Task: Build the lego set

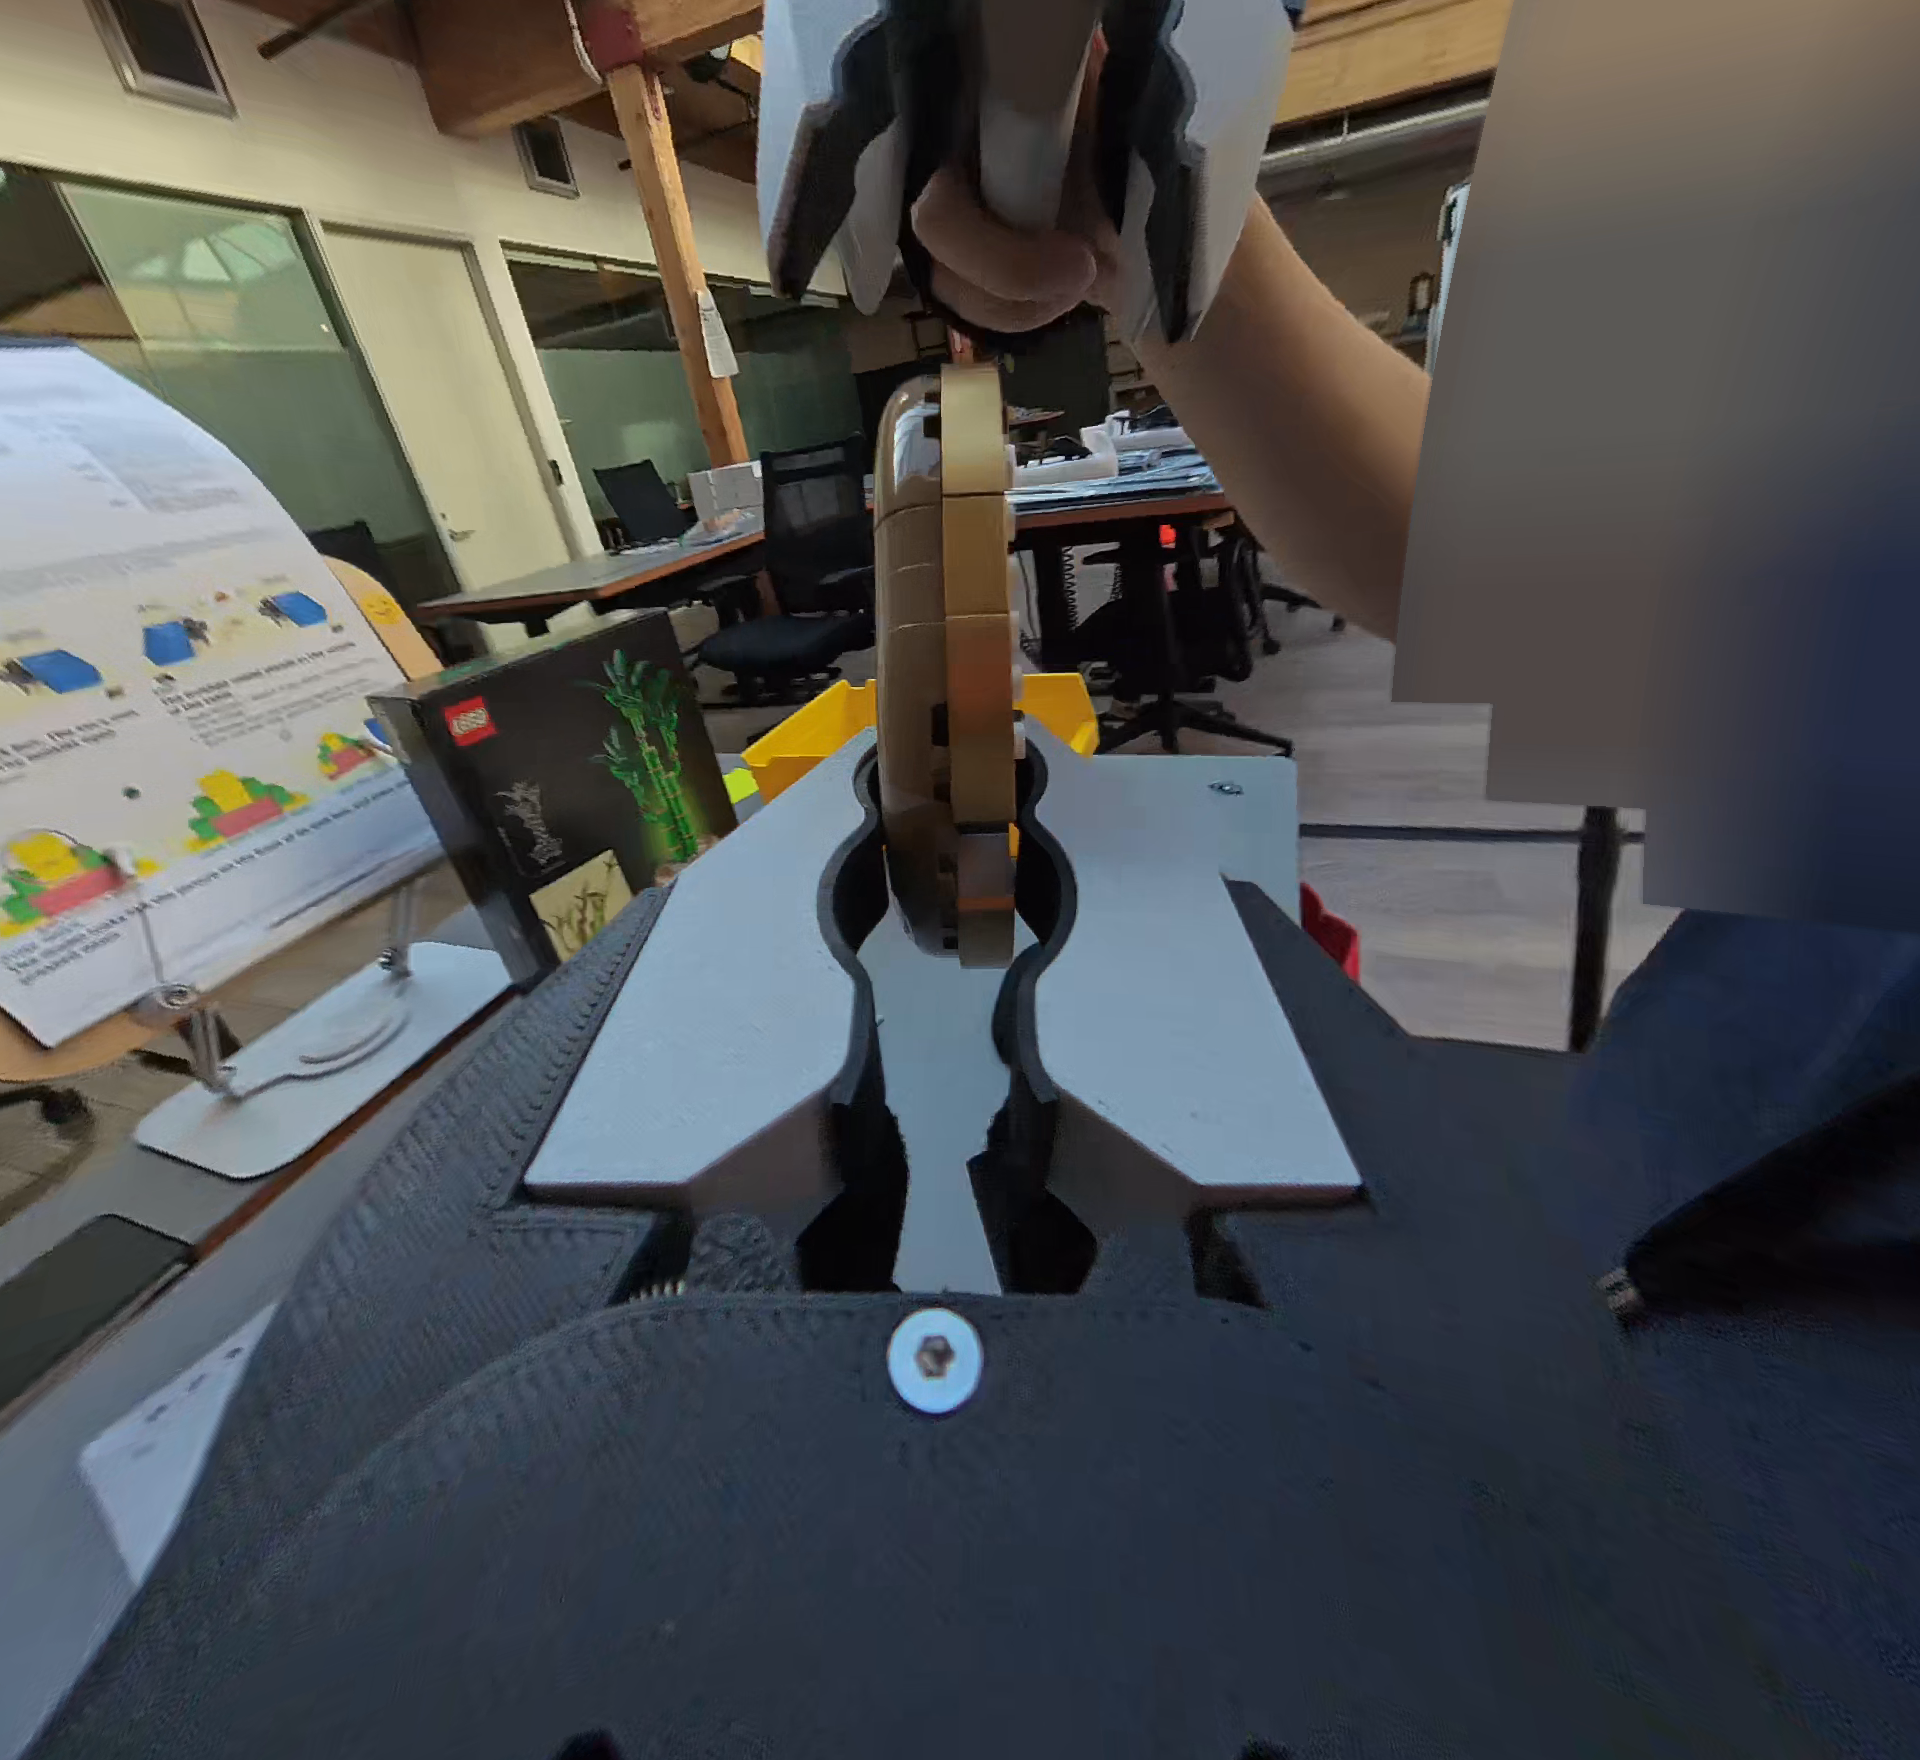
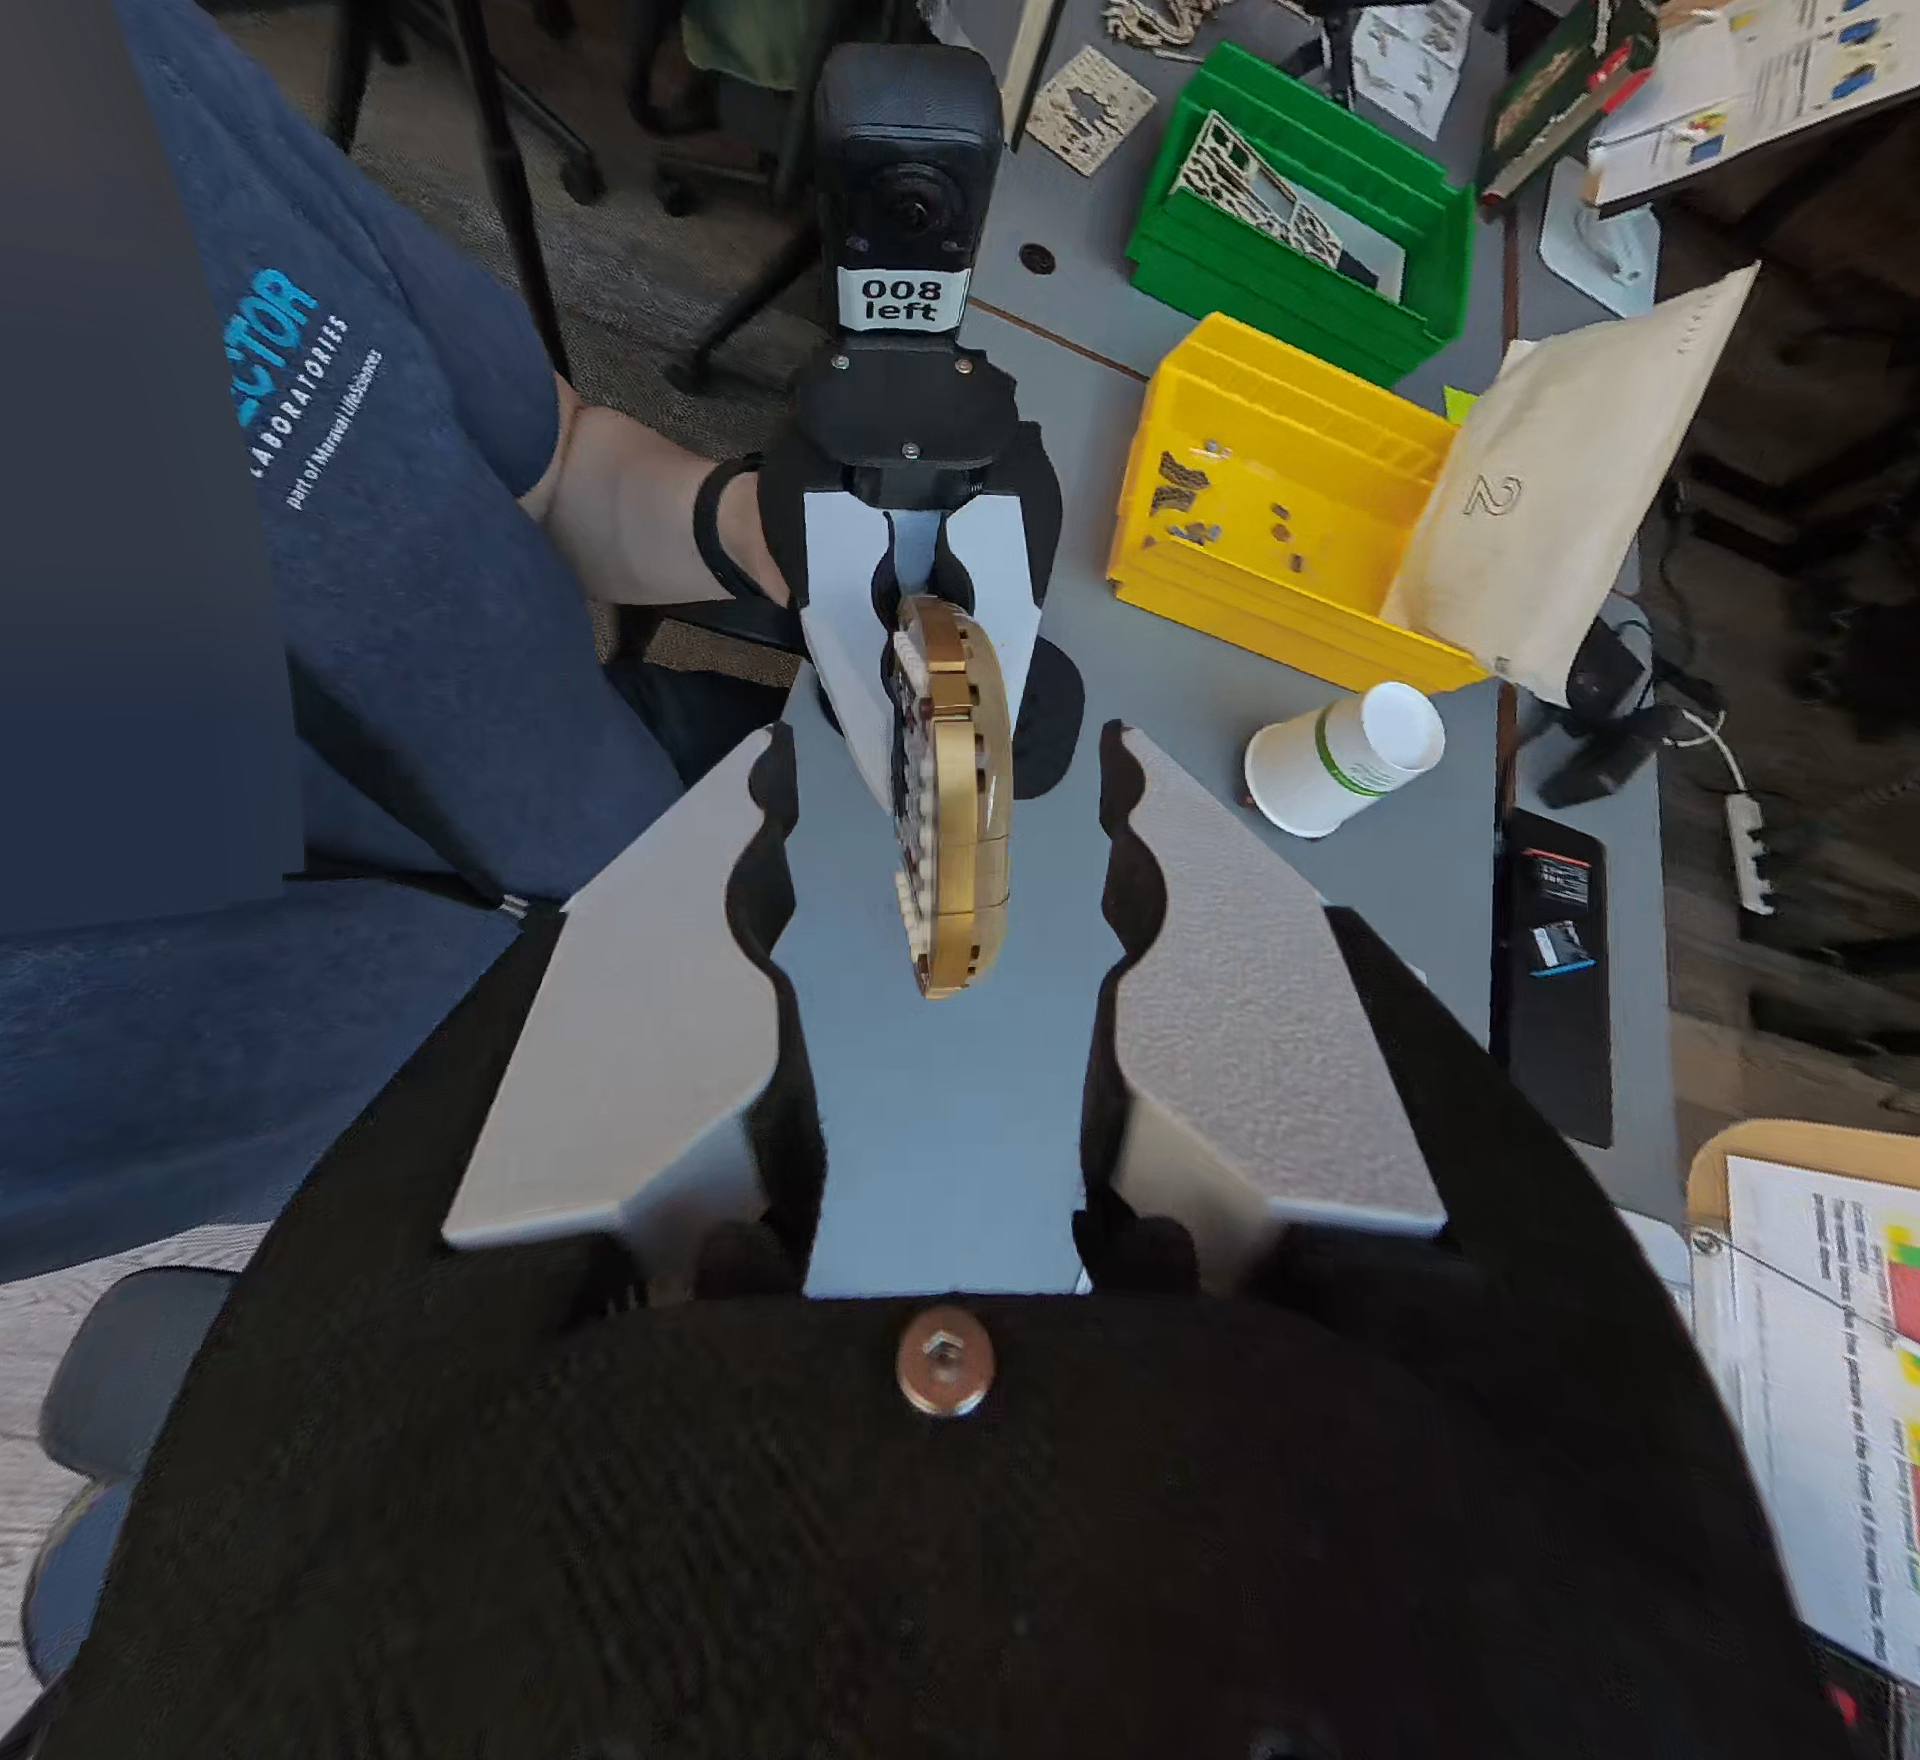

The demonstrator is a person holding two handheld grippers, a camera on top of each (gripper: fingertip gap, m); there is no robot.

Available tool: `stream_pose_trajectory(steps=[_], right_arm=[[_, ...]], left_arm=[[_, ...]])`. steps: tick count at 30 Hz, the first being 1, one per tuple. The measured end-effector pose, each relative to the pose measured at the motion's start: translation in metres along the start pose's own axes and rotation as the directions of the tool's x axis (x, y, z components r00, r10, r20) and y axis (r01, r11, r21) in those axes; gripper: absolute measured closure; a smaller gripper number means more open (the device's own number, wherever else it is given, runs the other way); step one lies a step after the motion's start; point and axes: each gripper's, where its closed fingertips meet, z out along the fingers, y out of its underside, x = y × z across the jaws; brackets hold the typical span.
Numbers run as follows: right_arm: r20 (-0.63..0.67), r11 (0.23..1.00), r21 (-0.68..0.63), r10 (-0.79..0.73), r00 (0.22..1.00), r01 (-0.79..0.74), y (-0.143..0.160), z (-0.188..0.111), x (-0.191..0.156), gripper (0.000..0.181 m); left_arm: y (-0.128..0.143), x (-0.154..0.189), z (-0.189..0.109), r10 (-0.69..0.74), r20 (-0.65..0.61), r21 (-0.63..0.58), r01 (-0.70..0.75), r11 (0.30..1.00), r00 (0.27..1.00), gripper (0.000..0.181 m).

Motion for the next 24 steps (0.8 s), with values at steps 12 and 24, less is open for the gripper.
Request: stream_pose_trajectory(steps=[12,24], right_arm=[[-0.046,0.966,-0.012,-0.257,0.965,0.257,0.015,0.023,-0.030,0.154],[-0.050,0.944,0.004,-0.331,0.942,0.331,0.020,0.027,-0.046,0.161]], left_arm=[[0.015,0.012,-0.001,0.411,0.098,-0.086,-0.403,0.911,0.907,0.164],[0.011,0.023,0.000,0.496,0.109,-0.064,-0.492,0.868,0.861,0.164]])
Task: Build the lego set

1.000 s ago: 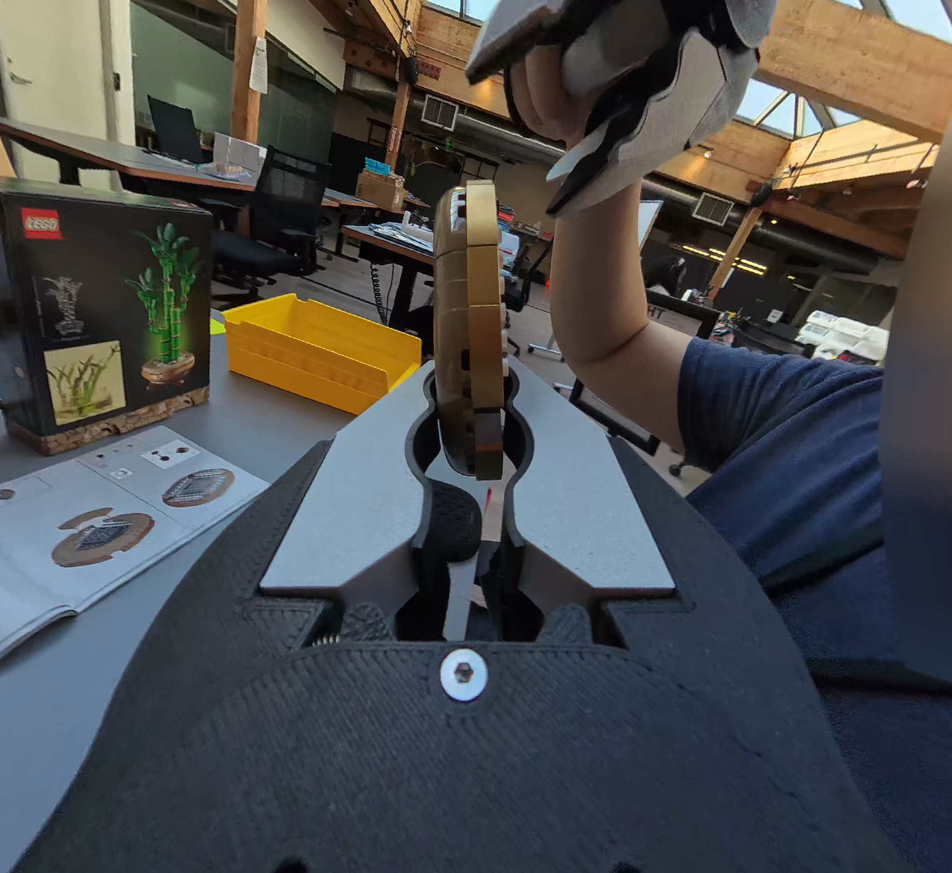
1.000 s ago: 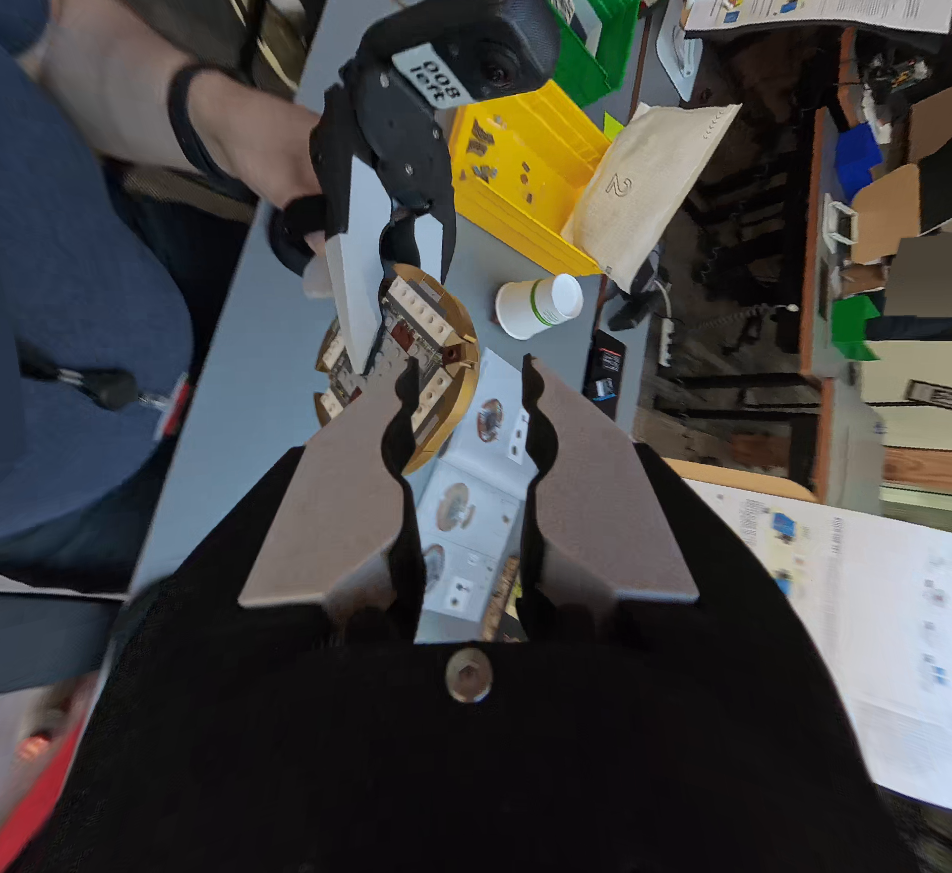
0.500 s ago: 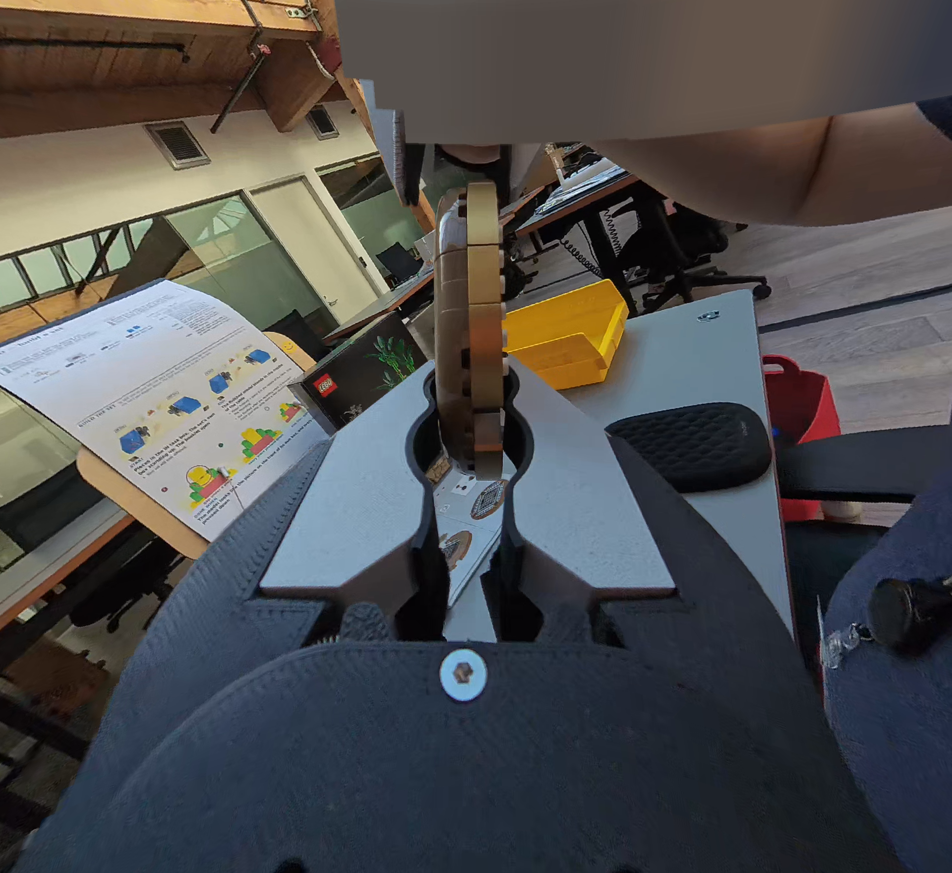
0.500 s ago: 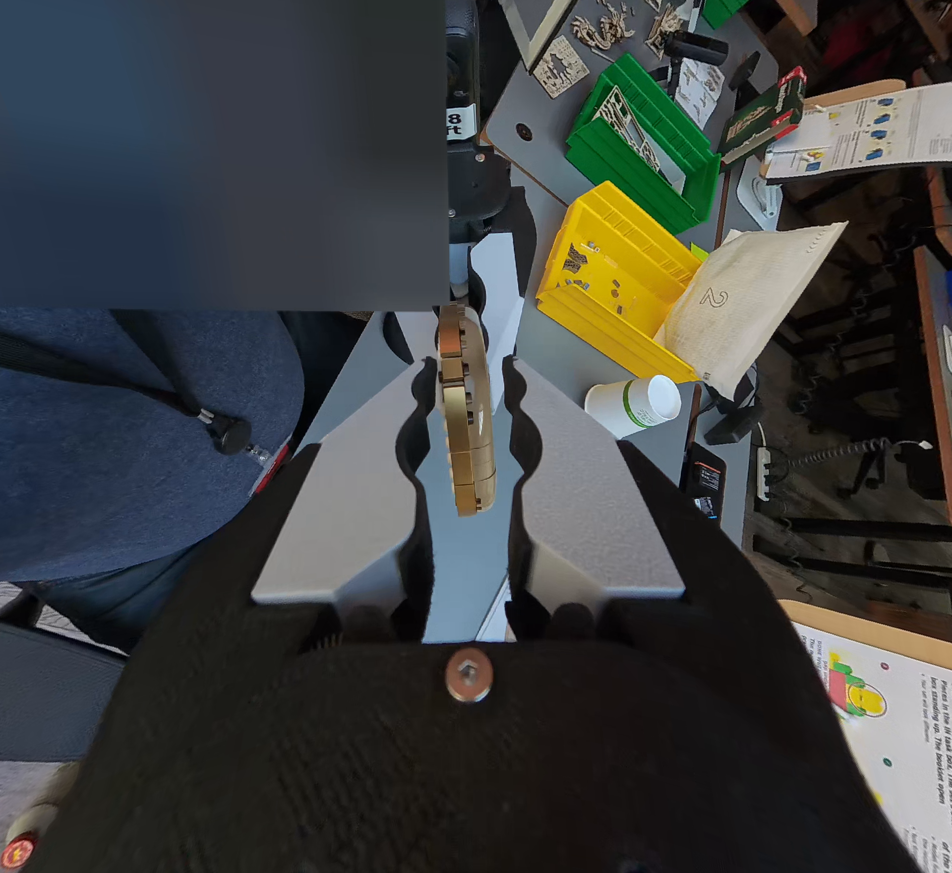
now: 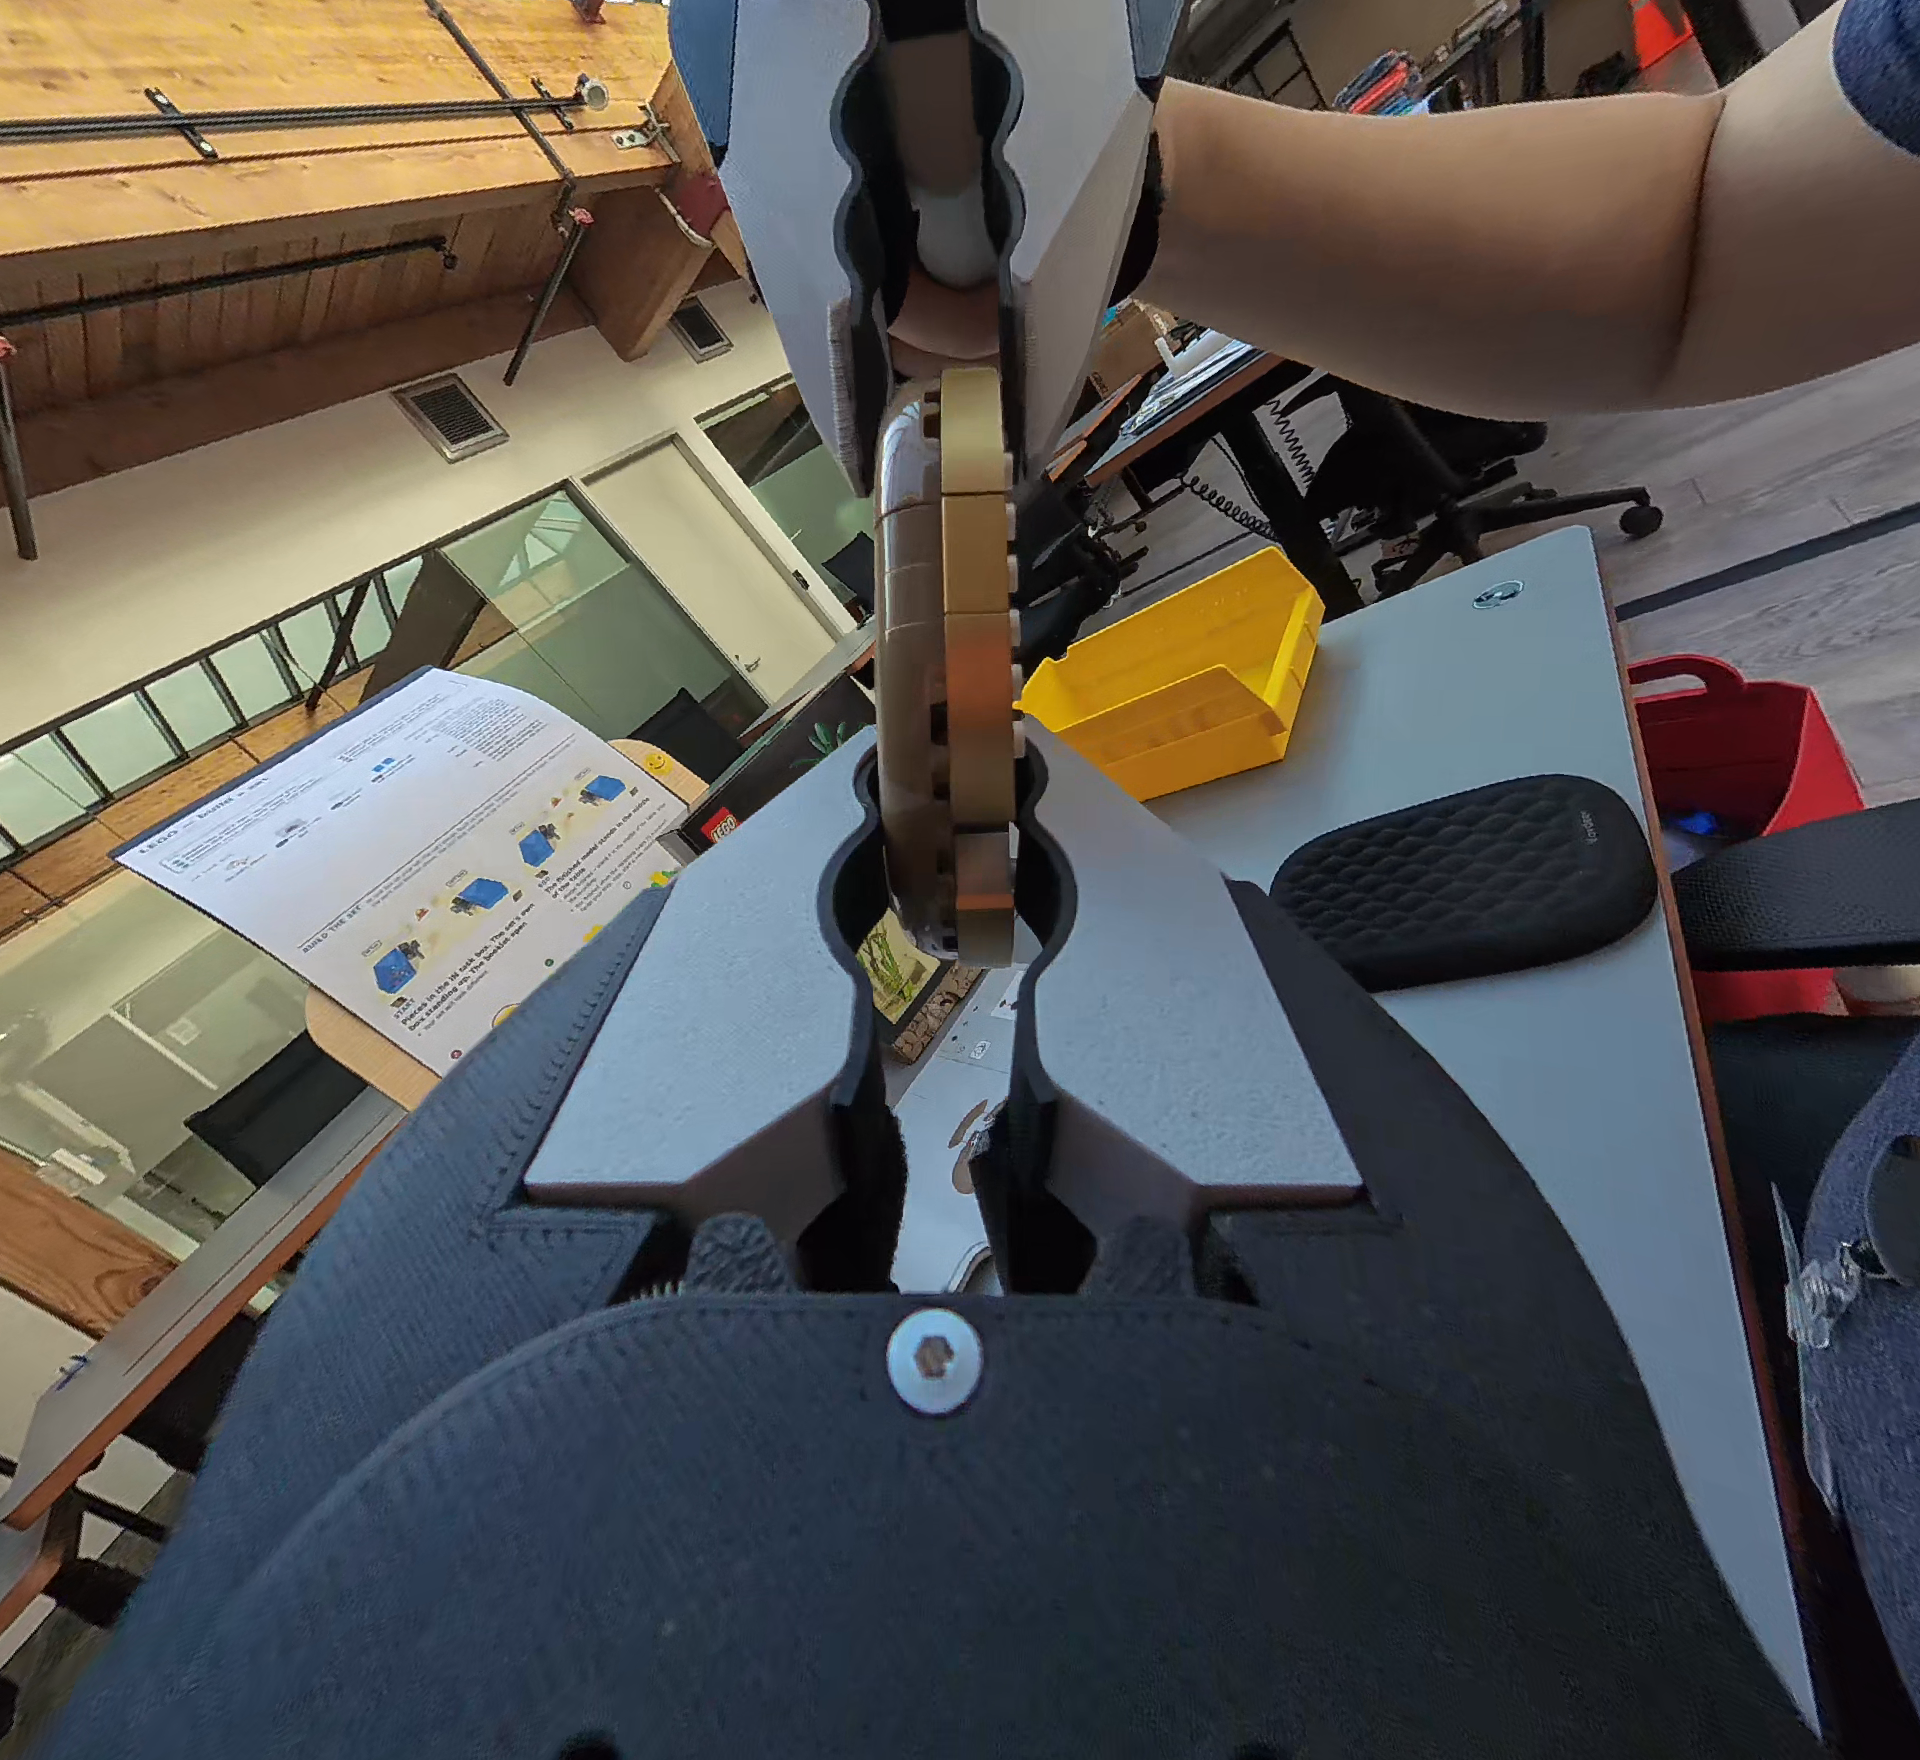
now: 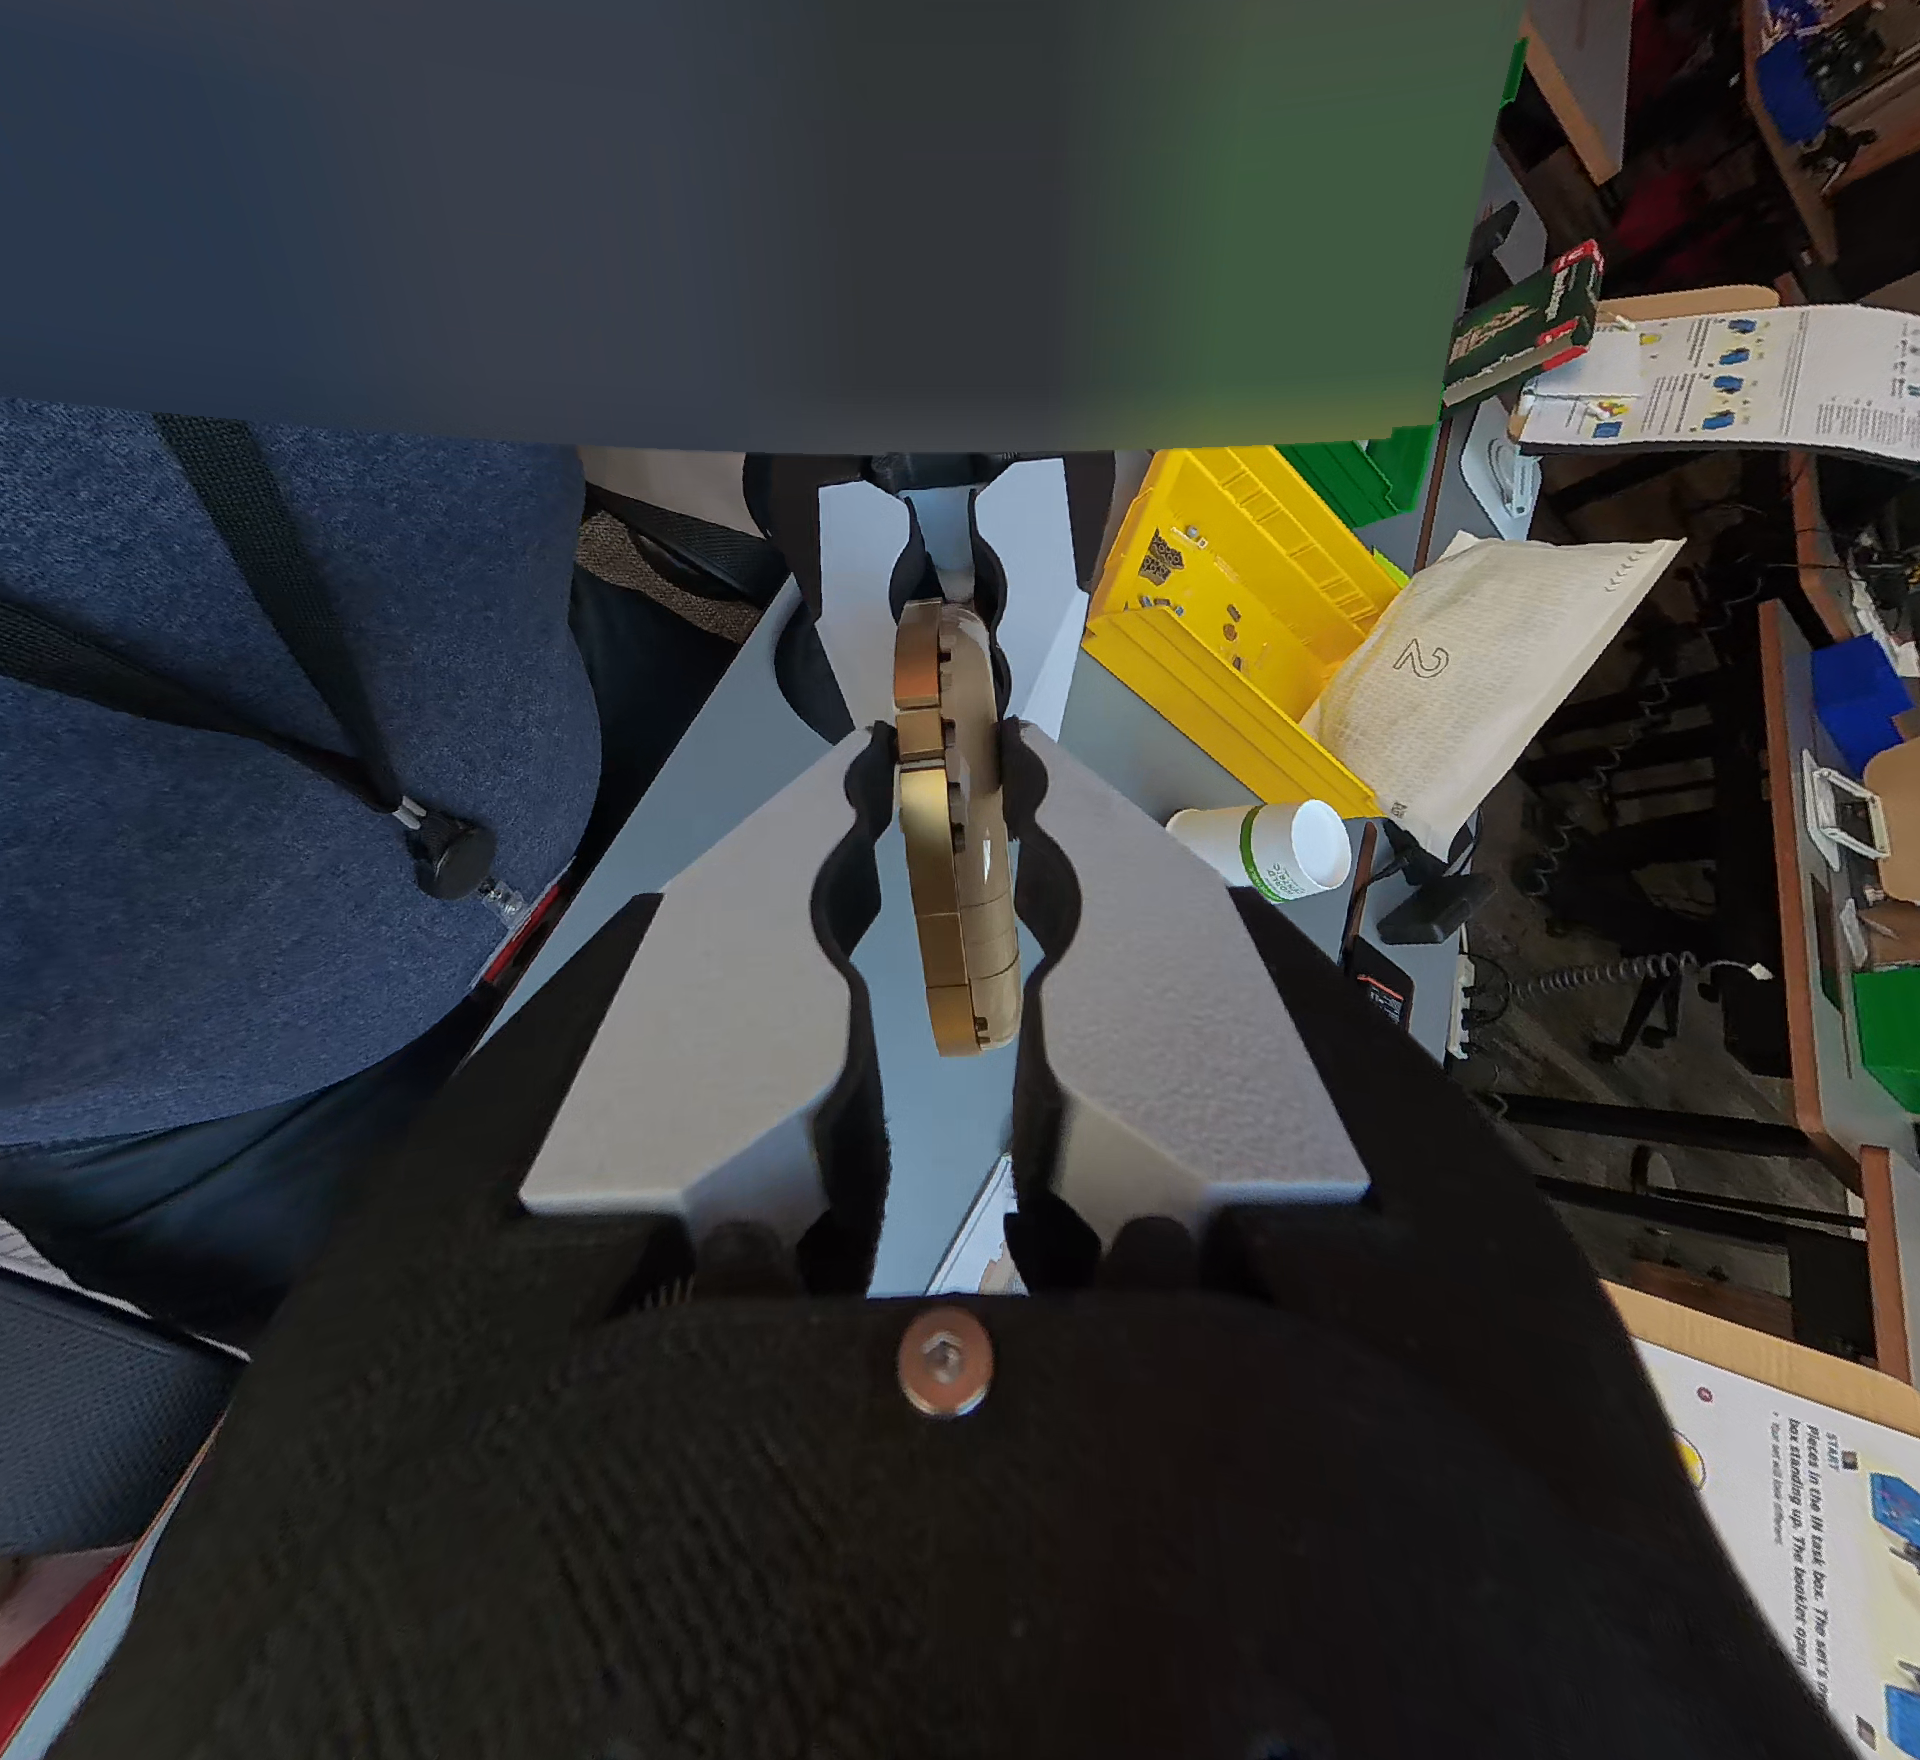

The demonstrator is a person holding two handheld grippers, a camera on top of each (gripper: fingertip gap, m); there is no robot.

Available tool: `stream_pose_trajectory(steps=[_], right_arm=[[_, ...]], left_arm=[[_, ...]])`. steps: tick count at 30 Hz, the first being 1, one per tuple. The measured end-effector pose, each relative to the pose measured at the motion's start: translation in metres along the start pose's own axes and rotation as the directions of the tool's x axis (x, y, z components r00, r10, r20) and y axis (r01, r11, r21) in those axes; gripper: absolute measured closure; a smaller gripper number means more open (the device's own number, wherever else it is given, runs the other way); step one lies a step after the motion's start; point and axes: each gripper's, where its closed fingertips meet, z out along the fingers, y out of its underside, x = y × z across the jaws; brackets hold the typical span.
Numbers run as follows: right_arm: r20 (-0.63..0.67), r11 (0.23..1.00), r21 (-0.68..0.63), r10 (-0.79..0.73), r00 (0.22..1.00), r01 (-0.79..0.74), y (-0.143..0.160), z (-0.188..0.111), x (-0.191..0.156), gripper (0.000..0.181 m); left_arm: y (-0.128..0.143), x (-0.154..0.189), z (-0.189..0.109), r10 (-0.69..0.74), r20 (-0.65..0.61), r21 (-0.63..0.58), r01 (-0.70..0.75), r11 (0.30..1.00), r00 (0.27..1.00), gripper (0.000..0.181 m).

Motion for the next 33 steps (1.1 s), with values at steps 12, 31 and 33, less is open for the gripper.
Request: stream_pose_trajectory(steps=[12,31,33], right_arm=[[-0.037,0.998,0.008,-0.054,0.998,0.055,0.001,0.000,-0.003,0.162],[0.019,0.999,0.039,-0.006,1.000,0.005,0.001,-0.004,-0.003,0.162],[0.015,0.999,0.035,-0.007,1.000,0.006,0.001,-0.004,-0.003,0.162]], left_arm=[[0.001,0.004,0.001,-0.010,-0.012,0.009,0.010,1.000,1.000,0.164],[0.004,0.003,0.002,0.012,0.003,-0.009,-0.012,1.000,1.000,0.164],[0.004,0.002,0.002,0.016,0.008,-0.014,-0.016,1.000,1.000,0.164]])
